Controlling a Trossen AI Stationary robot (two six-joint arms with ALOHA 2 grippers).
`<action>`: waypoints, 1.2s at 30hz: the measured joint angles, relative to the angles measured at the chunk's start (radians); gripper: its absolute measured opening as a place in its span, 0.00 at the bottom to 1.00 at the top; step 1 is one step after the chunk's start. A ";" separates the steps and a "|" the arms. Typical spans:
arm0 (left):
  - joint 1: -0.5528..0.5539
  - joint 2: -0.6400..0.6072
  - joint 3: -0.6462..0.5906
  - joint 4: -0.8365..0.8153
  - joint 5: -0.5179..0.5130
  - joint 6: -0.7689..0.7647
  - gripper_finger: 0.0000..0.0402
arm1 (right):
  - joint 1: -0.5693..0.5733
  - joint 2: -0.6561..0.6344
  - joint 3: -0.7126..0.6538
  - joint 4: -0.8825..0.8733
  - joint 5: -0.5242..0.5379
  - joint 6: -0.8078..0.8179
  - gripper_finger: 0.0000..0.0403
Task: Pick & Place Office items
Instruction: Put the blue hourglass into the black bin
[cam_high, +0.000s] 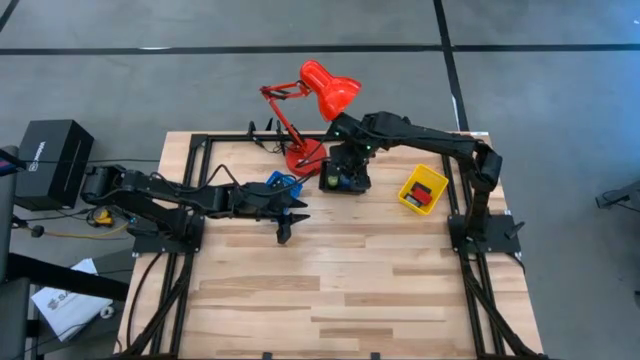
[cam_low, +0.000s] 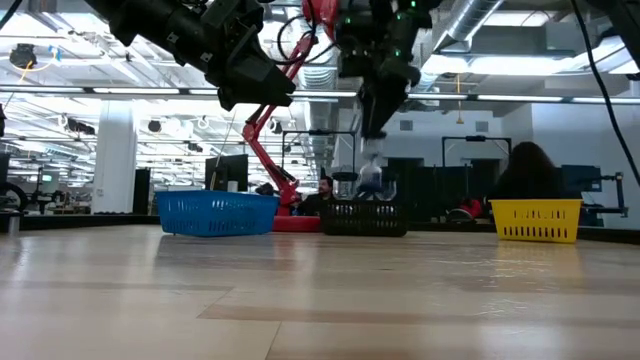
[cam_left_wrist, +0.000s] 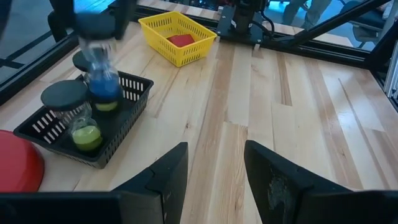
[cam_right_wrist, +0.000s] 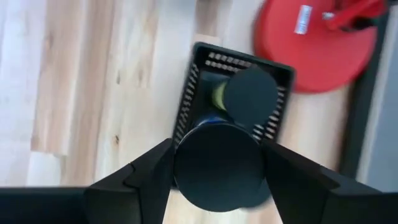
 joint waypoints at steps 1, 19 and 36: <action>0.000 0.000 0.000 0.000 0.000 0.000 0.38 | 0.006 0.000 0.024 -0.025 0.025 0.000 0.55; 0.000 0.000 0.000 0.000 0.005 -0.054 0.38 | 0.162 -0.003 0.292 -0.410 0.129 0.152 0.47; -0.037 0.000 0.000 0.005 0.003 -0.063 0.38 | 0.173 -0.031 0.290 -0.453 0.138 0.226 0.02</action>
